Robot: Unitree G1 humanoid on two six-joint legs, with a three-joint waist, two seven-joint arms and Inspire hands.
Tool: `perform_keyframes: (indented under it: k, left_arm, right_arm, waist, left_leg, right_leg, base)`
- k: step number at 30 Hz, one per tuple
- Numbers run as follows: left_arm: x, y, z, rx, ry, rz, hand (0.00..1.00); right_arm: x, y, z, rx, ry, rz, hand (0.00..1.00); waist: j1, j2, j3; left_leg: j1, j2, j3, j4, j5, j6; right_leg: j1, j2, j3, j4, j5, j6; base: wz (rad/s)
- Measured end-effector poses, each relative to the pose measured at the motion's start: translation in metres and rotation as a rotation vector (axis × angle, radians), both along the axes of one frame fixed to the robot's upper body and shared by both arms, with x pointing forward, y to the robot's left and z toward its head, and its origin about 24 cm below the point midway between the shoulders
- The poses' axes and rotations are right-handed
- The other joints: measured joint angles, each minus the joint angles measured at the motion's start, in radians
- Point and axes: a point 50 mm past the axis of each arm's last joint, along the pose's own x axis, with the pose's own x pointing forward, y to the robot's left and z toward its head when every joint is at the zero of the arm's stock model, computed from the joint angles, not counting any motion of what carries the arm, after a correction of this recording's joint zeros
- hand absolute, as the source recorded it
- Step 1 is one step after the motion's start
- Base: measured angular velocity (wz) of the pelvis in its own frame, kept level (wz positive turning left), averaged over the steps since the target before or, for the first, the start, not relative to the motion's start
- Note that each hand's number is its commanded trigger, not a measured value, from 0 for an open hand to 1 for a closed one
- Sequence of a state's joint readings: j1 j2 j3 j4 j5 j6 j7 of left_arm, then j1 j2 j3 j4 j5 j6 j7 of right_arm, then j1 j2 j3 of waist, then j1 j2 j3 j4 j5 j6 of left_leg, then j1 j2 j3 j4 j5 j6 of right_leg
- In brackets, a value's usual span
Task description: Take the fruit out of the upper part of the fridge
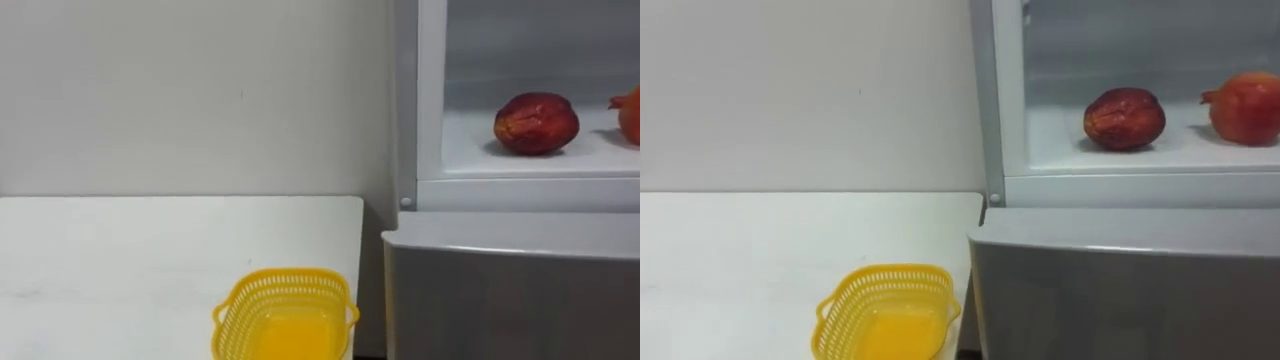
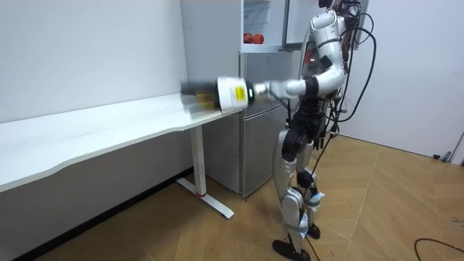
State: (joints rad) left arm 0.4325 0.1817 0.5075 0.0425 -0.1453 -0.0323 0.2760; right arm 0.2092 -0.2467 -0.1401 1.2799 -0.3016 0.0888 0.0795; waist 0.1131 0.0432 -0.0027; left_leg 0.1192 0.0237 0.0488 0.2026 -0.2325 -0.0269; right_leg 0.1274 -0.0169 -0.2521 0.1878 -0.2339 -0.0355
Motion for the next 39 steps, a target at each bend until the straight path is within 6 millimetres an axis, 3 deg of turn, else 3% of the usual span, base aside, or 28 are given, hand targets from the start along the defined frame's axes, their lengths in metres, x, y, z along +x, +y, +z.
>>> perform_keyframes:
  k: [2,4,6,8,11,15,18,21,29,36,39]
  left_arm:
    - [-0.027,-0.011,-0.063,-0.164,0.246,0.047,0.00]
    - [-0.052,-0.025,-0.096,-0.274,0.407,0.068,0.00]
    - [-0.075,-0.036,-0.118,-0.376,0.514,0.092,0.00]
    - [-0.097,-0.046,-0.134,-0.476,0.604,0.117,0.00]
    - [-0.115,-0.056,-0.144,-0.556,0.698,0.098,0.00]
    - [-0.121,-0.067,-0.155,-0.624,0.777,0.078,0.00]
    - [-0.114,-0.079,-0.161,-0.662,0.808,0.019,0.00]
    - [-0.111,-0.088,-0.166,-0.683,0.858,-0.047,0.00]
    - [-0.101,-0.099,-0.169,-0.672,0.933,-0.201,0.00]
    - [-0.098,-0.101,-0.169,-0.645,0.978,-0.283,0.00]
    - [-0.096,-0.100,-0.169,-0.619,1.000,-0.325,0.00]
  right_arm:
    - [0.004,0.001,0.000,0.004,-0.011,0.006,0.00]
    - [0.006,0.005,-0.002,0.016,-0.015,0.007,0.00]
    - [0.008,0.009,-0.003,0.028,-0.023,0.009,0.00]
    - [0.008,0.011,-0.004,0.031,-0.016,0.003,0.00]
    - [0.013,0.010,-0.004,0.028,-0.023,0.018,0.00]
    - [0.018,0.012,-0.004,0.031,-0.033,0.027,0.00]
    - [0.014,0.020,-0.007,0.048,-0.020,0.016,0.00]
    - [0.008,0.027,-0.009,0.065,0.002,0.012,0.00]
    - [0.010,0.030,-0.010,0.023,-0.014,0.001,0.00]
    - [0.022,0.030,-0.009,-0.053,-0.096,-0.069,0.00]
    - [0.038,0.025,-0.006,-0.090,-0.205,-0.144,0.00]
  waist:
    - [0.002,-0.002,0.0007]
    - [-0.005,-0.012,0.0038]
    - [-0.009,-0.022,-0.0006]
    - [-0.015,-0.042,0.0025]
    - [-0.032,-0.043,0.0030]
    - [-0.058,-0.034,0.0074]
    - [-0.064,-0.024,0.0070]
    - [-0.071,-0.026,0.0061]
    - [-0.111,-0.048,0.0038]
    - [-0.114,-0.047,0.0066]
    - [-0.118,-0.047,0.0064]
  left_leg:
    - [0.007,0.000,0.005,-0.001,0.000,0.000]
    - [0.014,0.000,0.005,-0.006,0.000,0.000]
    - [0.016,0.000,0.005,-0.006,0.000,0.000]
    - [0.015,0.001,0.006,-0.005,0.000,0.000]
    - [0.015,0.000,0.005,0.000,-0.001,0.001]
    - [0.016,0.001,0.006,0.000,-0.001,0.001]
    - [0.019,0.002,0.011,-0.006,-0.001,0.001]
    - [0.030,0.005,0.045,-0.006,-0.001,0.002]
    - [0.045,0.006,0.080,-0.021,-0.001,0.001]
    - [0.061,0.007,0.106,-0.031,-0.001,0.001]
    - [0.063,0.007,0.115,-0.033,-0.001,0.002]
  right_leg:
    - [0.003,0.000,0.003,-0.002,0.000,0.000]
    - [0.010,0.000,0.005,-0.003,0.000,0.000]
    - [0.012,0.000,0.006,-0.004,-0.003,0.000]
    - [0.013,0.000,0.004,-0.004,-0.004,0.000]
    - [0.016,-0.001,0.003,-0.003,-0.003,0.000]
    - [0.015,0.000,0.007,0.001,-0.003,0.000]
    - [0.014,0.001,0.007,0.002,-0.004,0.000]
    - [0.014,0.002,0.027,0.008,-0.004,-0.001]
    - [0.001,0.005,0.074,0.017,-0.004,-0.001]
    - [-0.001,0.009,0.108,0.016,-0.002,0.001]
    - [-0.004,0.009,0.113,0.016,-0.001,0.003]
  base:
    - [-0.09]
    - [-0.04]
    - [0.02]
    - [0.05]
    - [0.03]
    - [0.01]
    - [-0.02]
    - [-0.23]
    - [-0.17]
    - [-0.14]
    - [-0.08]
